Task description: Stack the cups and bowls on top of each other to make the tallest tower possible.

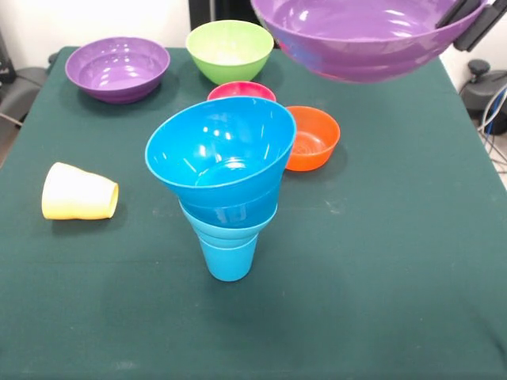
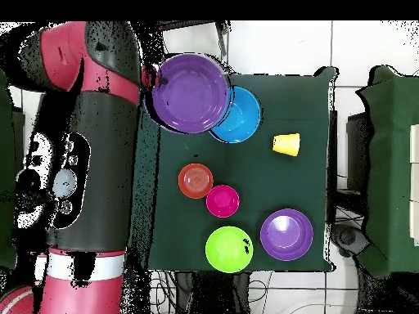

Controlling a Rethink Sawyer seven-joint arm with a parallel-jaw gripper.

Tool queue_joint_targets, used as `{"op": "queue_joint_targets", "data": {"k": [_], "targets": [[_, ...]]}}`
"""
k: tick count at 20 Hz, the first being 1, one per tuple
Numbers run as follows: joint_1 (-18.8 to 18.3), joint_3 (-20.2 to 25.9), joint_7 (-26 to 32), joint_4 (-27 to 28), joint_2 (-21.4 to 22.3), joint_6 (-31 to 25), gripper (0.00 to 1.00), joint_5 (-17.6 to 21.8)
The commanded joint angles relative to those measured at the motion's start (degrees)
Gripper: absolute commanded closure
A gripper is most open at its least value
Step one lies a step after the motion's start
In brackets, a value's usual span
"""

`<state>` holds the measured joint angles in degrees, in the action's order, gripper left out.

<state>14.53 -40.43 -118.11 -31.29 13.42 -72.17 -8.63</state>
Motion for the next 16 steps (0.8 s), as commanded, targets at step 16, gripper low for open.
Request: {"op": "queue_joint_targets", "data": {"k": [16], "targets": [[-4.24, 12.92, 20.76, -10.01, 2.99, 12.73, 1.00, 8.05]]}}
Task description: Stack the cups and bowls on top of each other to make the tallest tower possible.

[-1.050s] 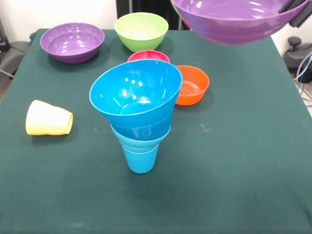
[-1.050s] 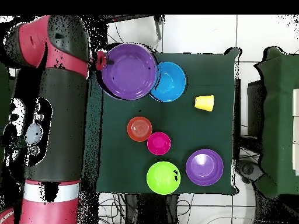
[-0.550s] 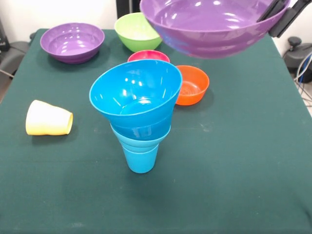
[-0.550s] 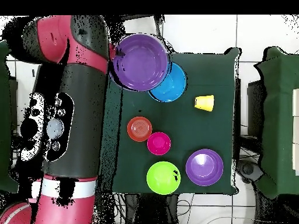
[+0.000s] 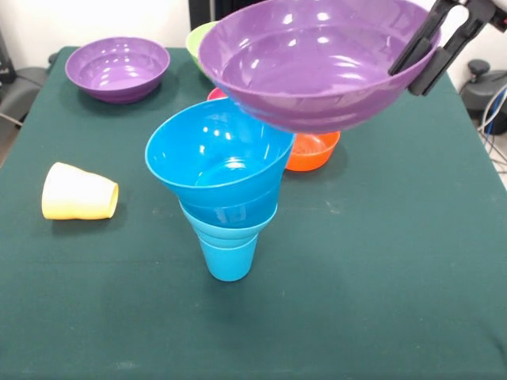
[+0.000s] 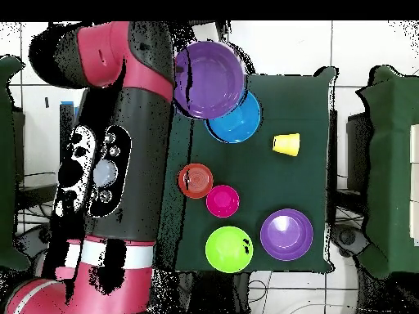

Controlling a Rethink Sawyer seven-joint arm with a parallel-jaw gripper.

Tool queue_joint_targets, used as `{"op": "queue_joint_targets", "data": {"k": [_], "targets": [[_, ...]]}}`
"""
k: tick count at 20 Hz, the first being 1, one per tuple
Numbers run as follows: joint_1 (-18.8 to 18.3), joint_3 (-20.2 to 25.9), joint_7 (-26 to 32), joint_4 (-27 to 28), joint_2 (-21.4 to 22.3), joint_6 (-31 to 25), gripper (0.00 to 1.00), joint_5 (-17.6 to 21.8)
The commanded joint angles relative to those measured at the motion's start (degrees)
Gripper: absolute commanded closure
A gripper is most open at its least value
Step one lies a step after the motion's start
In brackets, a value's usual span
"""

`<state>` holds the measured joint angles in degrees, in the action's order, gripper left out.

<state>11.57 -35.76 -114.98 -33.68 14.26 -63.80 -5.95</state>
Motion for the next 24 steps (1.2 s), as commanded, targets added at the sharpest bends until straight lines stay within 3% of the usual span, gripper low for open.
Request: {"op": "queue_joint_targets", "data": {"k": [1, 24], "targets": [[-1.46, 8.56, 17.71, -7.72, 2.20, 4.74, 1.00, 5.47], [-4.35, 13.62, 20.13, -12.84, 5.49, 10.56, 1.00, 9.31]]}}
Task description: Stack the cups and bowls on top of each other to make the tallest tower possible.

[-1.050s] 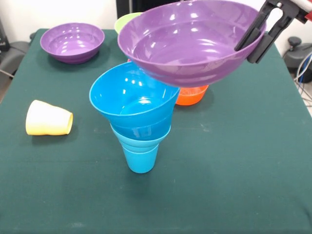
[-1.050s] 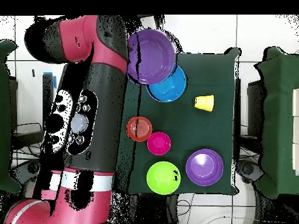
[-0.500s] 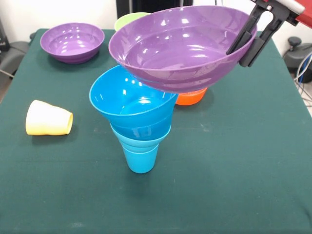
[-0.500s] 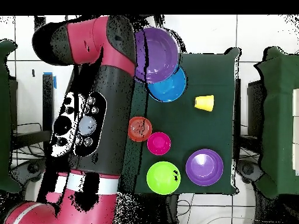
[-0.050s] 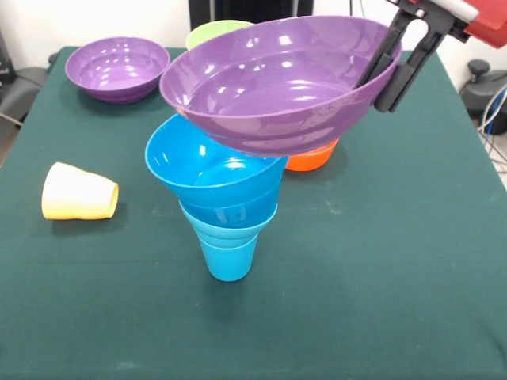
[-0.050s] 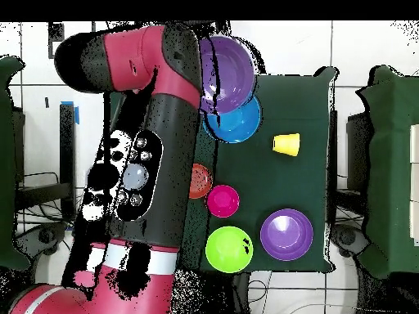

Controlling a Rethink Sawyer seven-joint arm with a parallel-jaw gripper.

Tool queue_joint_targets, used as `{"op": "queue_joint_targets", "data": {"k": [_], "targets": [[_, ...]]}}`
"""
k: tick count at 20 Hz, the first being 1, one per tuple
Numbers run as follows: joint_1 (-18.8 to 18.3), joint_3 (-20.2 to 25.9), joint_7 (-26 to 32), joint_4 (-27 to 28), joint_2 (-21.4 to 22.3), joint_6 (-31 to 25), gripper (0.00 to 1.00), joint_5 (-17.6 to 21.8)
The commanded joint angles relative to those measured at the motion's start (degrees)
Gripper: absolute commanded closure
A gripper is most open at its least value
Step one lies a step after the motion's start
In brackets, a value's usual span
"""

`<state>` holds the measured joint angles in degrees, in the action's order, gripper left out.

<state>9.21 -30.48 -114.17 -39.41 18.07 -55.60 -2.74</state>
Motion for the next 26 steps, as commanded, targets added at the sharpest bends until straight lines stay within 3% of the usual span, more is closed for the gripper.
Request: {"op": "queue_joint_targets", "data": {"k": [1, 17, 26], "targets": [[-2.07, 8.54, 19.33, -7.37, 1.86, 2.31, 1.00, 6.25], [-3.79, 11.43, 19.66, -6.10, 2.15, 2.18, 1.00, 10.44], [-2.98, 10.31, 15.17, -3.58, 0.21, 1.30, 1.00, 12.50]]}}
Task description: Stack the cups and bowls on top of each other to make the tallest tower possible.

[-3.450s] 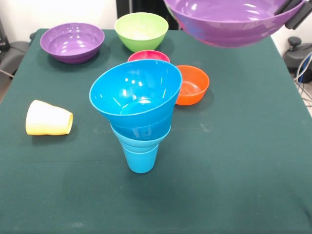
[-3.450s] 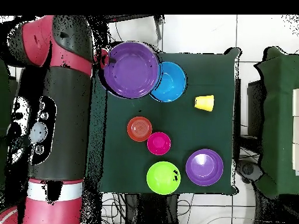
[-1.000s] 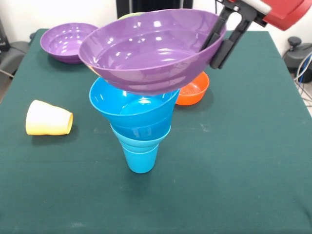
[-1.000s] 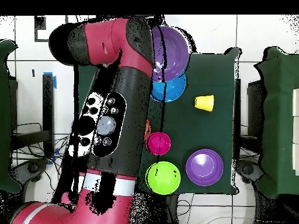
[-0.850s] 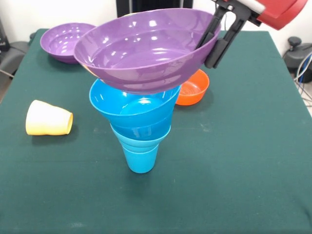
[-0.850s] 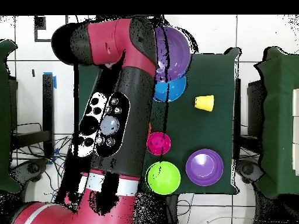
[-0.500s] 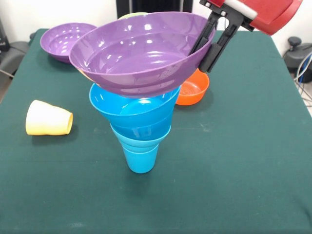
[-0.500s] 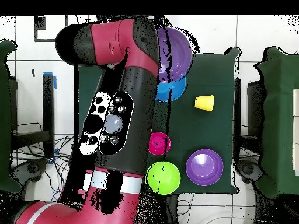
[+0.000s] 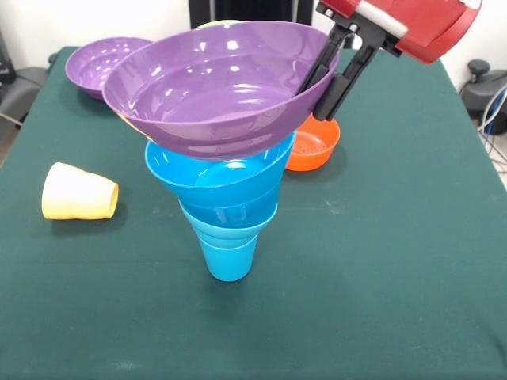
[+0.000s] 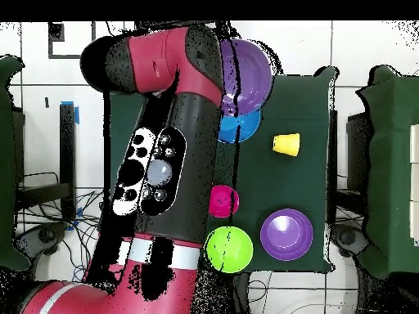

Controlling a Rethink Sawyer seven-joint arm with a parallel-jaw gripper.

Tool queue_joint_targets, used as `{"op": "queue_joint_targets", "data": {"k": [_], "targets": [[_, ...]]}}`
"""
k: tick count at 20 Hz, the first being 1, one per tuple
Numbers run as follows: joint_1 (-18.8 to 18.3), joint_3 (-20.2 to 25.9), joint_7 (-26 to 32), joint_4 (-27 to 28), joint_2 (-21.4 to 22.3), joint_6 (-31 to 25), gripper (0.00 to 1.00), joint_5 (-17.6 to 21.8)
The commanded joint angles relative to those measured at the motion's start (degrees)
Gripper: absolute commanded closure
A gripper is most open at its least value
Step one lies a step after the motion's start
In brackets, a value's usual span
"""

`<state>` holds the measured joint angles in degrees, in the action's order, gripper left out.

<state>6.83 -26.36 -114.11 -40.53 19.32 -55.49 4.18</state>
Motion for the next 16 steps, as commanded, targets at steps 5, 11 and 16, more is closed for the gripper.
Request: {"op": "queue_joint_targets", "data": {"k": [5, 11, 16], "targets": [[-0.58, 6.09, 14.30, -1.89, -1.45, 1.63, 1.00, 6.35], [-0.61, 6.35, 13.37, -2.34, -1.54, 3.01, 1.00, 7.14], [-0.27, 6.18, 11.90, -3.70, -1.27, 4.27, 1.00, 7.63]]}}
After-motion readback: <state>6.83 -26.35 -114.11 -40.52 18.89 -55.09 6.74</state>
